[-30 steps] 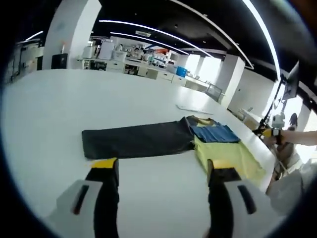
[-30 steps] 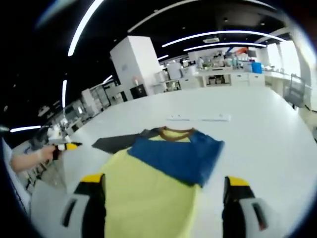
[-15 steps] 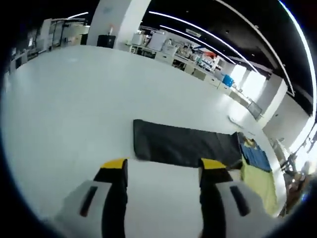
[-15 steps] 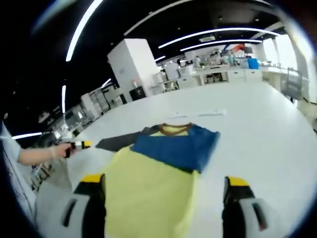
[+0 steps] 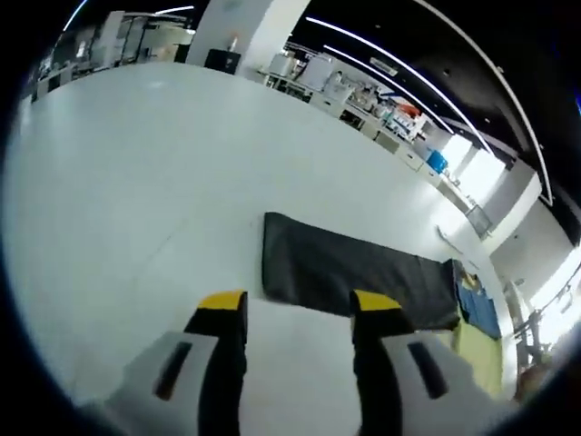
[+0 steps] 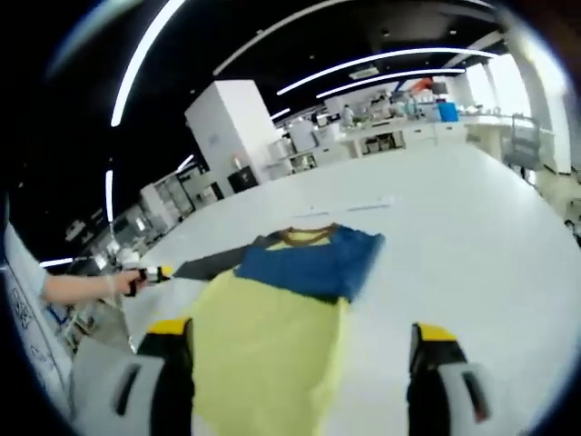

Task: Fold the garment on the visible template until the final outline fits inside the template.

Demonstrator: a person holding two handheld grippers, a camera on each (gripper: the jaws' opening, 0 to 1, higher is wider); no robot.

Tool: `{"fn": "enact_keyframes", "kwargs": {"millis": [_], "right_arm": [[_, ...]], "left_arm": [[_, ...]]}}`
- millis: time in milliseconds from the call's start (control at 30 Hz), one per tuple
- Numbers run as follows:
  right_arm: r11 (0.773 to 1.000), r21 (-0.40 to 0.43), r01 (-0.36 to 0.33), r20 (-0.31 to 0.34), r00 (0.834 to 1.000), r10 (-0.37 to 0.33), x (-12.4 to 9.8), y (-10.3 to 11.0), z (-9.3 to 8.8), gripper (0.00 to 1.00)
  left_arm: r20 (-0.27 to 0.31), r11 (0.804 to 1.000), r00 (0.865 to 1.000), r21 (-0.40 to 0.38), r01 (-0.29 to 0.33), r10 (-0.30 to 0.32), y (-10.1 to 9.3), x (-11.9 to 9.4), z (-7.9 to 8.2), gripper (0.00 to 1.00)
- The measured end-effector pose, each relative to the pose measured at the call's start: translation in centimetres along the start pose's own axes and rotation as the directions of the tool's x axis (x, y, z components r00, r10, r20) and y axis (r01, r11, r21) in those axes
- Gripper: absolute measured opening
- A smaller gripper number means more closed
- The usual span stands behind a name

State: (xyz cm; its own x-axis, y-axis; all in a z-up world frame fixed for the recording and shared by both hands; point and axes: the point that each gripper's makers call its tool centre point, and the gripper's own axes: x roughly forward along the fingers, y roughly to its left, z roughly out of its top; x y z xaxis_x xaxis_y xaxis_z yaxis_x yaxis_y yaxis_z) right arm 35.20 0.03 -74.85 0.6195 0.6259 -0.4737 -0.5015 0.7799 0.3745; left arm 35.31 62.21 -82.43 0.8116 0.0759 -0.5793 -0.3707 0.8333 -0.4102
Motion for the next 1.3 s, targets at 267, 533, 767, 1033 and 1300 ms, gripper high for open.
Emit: {"fn": "enact_keyframes", "kwargs": {"millis": [267,533,767,1033,1300], "right_arm": [[1.000,0.015,-0.013,-0.022,1.000,0.013,0.2,0.6,-1.3,0.97],[1.000,-0.004,-0.005,-0.034,0.999,0.005,-0.1,1.1,-2.1,0.95],[1.000,-0.009,0.011,-0.036,0.999,-0.011,-0.4,0.7,-2.4,0.95],[1.000,0.000,0.010,-0.034,0.999,-0.010,-0.5,0.5,-2.7,0.93],[1.000,0.002,-0.008,-0.029,1.000,0.008,-0.7,1.1,-3.2,0.93]], "left_arm": [[0.014,0.995,1.000,-0.095,-0.025,0.026,0.8,1.5,0.2,0.18],[0.018,0.987,0.999,-0.158,-0.037,0.040,1.3,1.9,-0.1,0.01],[0.063,0.981,0.996,-0.182,0.073,-0.062,-0.8,1.9,1.2,0.00],[0.098,0.942,0.949,-0.127,0.312,-0.301,-7.3,1.8,3.1,0.00],[0.064,0.886,0.884,-0.014,0.464,-0.462,-16.3,1.9,3.7,0.00]]}}
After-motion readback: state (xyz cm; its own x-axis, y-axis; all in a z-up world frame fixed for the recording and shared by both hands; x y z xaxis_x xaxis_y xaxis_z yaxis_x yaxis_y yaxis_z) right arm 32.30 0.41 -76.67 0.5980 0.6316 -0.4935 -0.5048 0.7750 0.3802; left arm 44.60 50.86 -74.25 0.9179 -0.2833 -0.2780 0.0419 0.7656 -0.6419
